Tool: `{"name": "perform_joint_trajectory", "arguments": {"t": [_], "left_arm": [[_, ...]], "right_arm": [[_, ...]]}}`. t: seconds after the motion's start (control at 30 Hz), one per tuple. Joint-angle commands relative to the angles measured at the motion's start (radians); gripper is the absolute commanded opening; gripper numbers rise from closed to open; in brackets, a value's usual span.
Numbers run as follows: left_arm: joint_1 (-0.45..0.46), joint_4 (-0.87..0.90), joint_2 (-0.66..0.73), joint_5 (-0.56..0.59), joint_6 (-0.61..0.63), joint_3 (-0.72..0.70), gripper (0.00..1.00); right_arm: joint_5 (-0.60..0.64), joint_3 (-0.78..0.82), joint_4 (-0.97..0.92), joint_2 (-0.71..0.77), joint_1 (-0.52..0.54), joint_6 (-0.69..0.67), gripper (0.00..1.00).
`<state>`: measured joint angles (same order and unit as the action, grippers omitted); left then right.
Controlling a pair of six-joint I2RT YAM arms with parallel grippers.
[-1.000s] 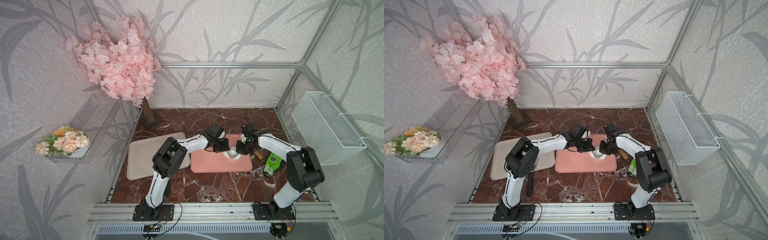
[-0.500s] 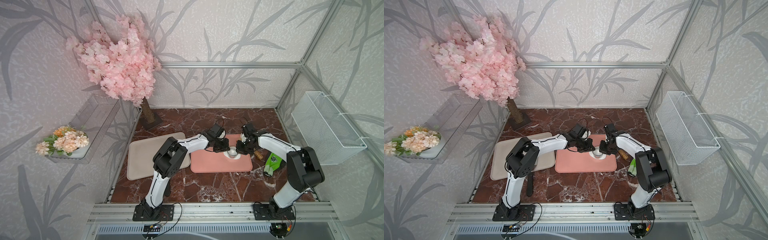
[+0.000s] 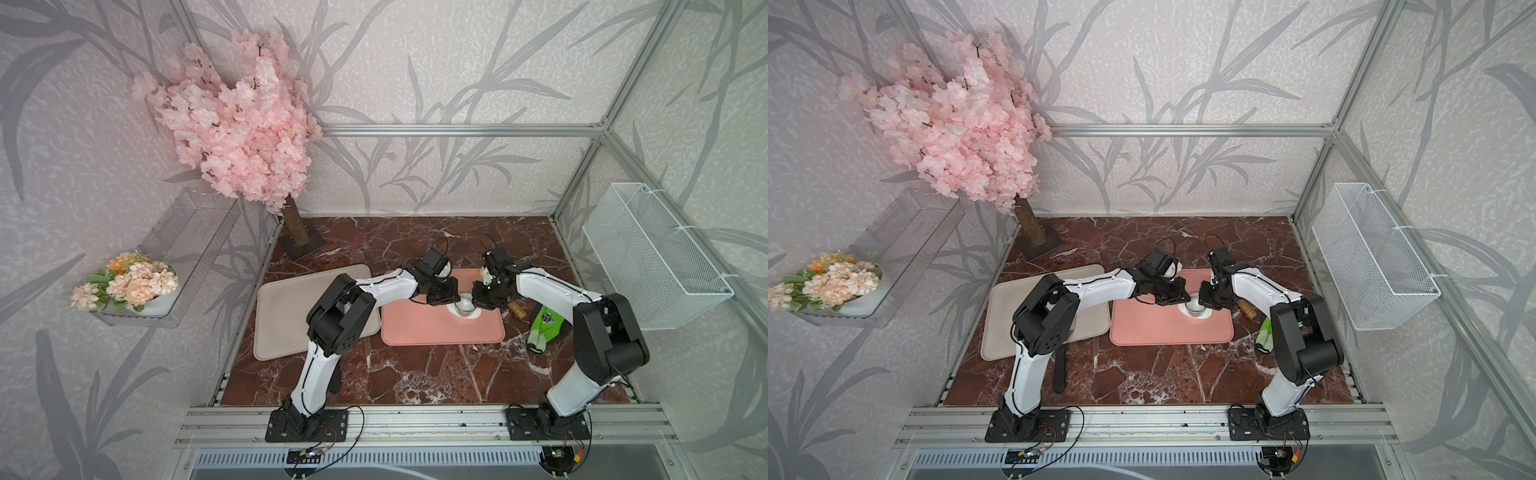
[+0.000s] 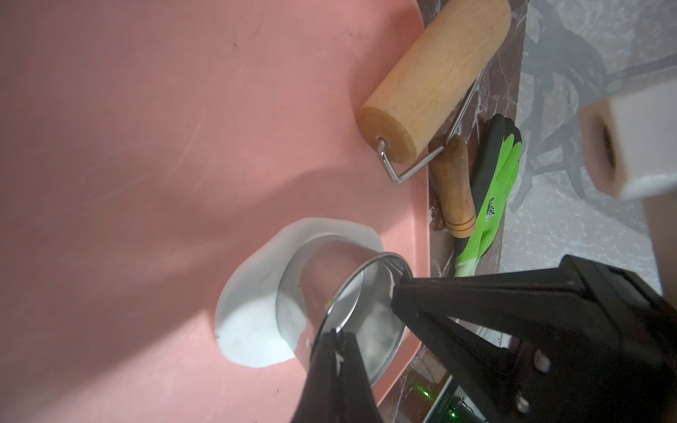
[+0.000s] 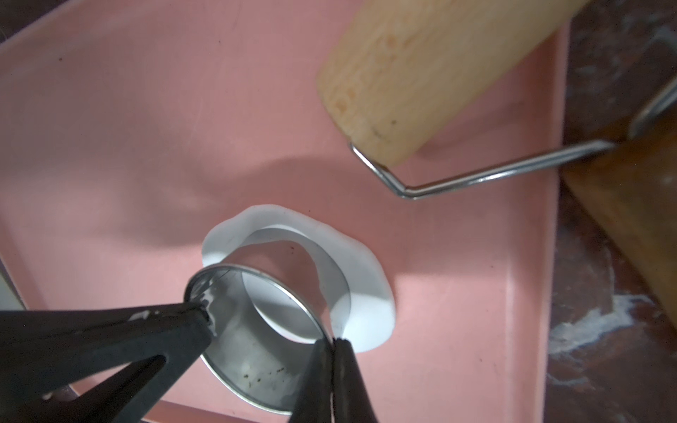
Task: Roll out the dumpling wrappers from the dough
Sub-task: Press the dumpling wrapper on the work surface.
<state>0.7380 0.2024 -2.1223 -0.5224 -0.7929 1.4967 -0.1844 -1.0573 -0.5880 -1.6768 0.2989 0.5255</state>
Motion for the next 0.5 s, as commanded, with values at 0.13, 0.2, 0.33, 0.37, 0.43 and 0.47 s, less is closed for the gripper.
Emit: {"name": "perform_joint_trajectory", "arguments": {"t": [0.13,0.2,0.33,0.37,0.43,0.47], "left_arm": [[0.000,0.024,-0.030,0.028,0.018,-0.052,0.00],[0.001,0.025,-0.028,0.033,0.018,-0.062,0.00],[-0.001,0.022,-0.030,0.038,0.009,-0.087,0.00],[-0.001,0.022,-0.031,0.039,0.005,-0.094,0.00],[-0.002,0.020,-0.031,0.044,0.001,-0.106,0.00],[-0.003,0.022,-0.032,0.047,0.000,-0.111,0.00]], "right_arm": [[0.041,0.065,0.032,-0.017,-0.015,0.004,0.00],[0.039,0.076,0.038,-0.017,-0.017,0.005,0.00],[0.042,0.088,0.039,-0.017,-0.022,0.000,0.00],[0.043,0.091,0.040,-0.017,-0.024,-0.002,0.00],[0.042,0.095,0.039,-0.018,-0.029,-0.004,0.00],[0.043,0.097,0.039,-0.018,-0.030,-0.005,0.00]]}}
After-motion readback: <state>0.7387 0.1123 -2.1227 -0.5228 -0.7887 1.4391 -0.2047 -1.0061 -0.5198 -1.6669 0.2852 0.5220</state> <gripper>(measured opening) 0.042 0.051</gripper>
